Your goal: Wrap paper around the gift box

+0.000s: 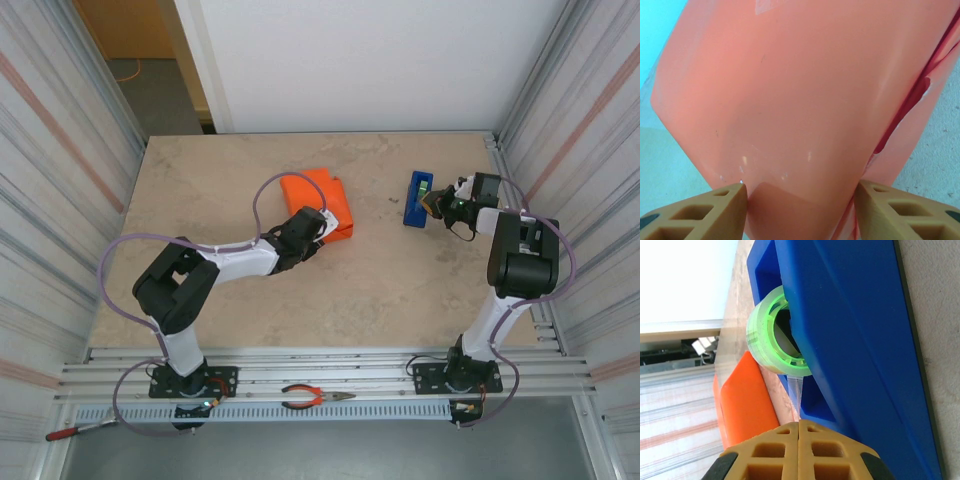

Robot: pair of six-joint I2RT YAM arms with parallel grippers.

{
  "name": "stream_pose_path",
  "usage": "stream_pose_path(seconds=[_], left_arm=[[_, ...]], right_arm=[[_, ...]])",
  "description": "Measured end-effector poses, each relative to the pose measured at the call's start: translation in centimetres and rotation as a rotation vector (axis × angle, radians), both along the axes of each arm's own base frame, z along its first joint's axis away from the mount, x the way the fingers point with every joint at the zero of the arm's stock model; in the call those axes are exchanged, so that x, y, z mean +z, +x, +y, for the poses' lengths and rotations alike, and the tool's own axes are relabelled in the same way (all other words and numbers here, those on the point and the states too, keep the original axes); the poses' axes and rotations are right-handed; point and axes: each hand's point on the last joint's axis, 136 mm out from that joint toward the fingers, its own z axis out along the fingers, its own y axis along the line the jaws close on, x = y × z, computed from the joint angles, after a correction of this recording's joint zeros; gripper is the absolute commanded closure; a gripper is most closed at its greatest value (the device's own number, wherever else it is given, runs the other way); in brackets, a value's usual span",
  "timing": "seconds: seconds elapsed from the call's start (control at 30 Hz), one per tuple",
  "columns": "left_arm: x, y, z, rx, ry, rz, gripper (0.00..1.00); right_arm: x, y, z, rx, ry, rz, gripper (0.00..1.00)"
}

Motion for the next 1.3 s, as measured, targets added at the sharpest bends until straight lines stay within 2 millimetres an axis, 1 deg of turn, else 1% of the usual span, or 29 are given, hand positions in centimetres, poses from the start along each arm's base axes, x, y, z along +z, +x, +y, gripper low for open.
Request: stream_pose_path(seconds=[0.23,0.43,0.5,0.8,1.03,1.3], left_arm=[[0.0,0.0,0.0,0.000,0.000,0.000,0.42],[0.0,0.0,0.0,0.000,0.000,0.000,0.42],[0.0,0.0,0.0,0.000,0.000,0.000,0.42],[0.0,0.0,0.0,0.000,0.000,0.000,0.43],[0.0,0.0,0.0,-0.001,0.000,0.000,0.43],[0.0,-0.1,-0.1,-0.002,0.000,0.000,0.43]], right_arm=[[0.7,-0.1,0.2,-0.012,0.014,-0.009,1.00],[3.1,-0.5,0.8,-0.011,0.021,-0.069,1.00],[3.5,-0.8,1.1,-0.010,0.022,-0.081,1.00],[2.7,-3.1,1.8,-0.016,0.038,-0.048,1.00],[2.6,-4.9,2.2,-0.021,0.038,-0.042,1.00],[1.4,-6.4,2.1,-0.037,0.029,-0.014,1.00]])
